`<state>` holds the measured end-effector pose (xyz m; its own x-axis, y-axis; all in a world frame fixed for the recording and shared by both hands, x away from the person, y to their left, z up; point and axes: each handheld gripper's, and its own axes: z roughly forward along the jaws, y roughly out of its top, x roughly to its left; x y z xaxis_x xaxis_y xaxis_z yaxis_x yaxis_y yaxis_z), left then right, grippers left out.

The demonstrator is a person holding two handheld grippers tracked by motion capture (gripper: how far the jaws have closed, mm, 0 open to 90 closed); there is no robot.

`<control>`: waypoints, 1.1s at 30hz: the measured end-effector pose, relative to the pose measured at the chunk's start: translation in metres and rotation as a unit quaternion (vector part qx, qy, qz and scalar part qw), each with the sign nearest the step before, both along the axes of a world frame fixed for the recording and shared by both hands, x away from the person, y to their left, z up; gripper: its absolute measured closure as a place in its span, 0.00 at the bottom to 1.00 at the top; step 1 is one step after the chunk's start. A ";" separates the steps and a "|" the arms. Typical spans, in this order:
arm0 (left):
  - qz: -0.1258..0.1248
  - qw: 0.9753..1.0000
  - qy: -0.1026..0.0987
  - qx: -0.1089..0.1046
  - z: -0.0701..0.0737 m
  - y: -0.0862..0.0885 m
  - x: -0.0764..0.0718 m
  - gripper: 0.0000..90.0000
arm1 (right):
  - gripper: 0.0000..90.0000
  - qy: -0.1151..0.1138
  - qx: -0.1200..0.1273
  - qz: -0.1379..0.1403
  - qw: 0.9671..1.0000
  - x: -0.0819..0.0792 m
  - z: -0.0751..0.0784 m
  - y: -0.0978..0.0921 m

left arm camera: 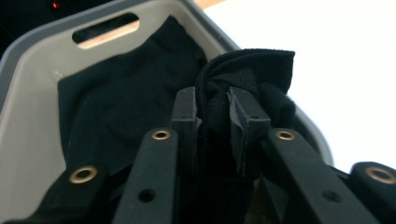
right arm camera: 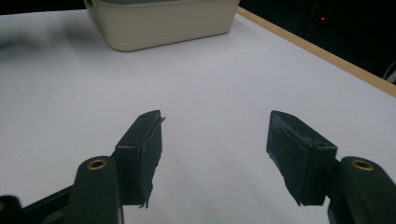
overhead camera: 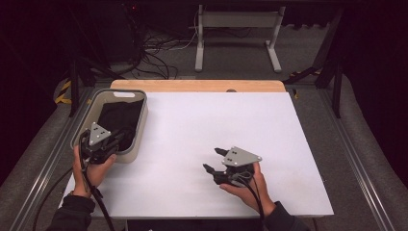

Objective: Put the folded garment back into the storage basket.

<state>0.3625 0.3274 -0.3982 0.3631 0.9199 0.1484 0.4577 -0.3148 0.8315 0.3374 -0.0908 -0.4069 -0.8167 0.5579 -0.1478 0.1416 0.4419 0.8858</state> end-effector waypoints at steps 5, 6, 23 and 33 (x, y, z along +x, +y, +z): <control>-0.001 0.999 0.031 0.011 -0.002 0.002 0.005 0.87 | 0.40 0.004 -0.008 -0.036 0.999 -0.004 -0.003 -0.032; -0.001 0.999 0.031 0.011 -0.002 0.002 0.005 0.88 | 0.40 0.004 -0.008 -0.036 0.999 -0.004 -0.003 -0.032; -0.056 0.998 -0.041 -0.005 0.017 -0.007 -0.016 0.81 | 0.32 -0.010 0.026 -0.081 0.996 -0.017 -0.003 -0.065; -0.099 0.993 -0.066 -0.004 0.020 -0.028 -0.027 0.75 | 0.28 -0.033 0.024 -0.071 0.997 -0.022 -0.012 -0.065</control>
<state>0.3354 0.2994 -0.3778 0.5154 0.8334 0.1997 0.2734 -0.3808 0.8833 0.3154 -0.1561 -0.4186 -0.7189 0.6741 -0.1698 0.1398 0.3795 0.9146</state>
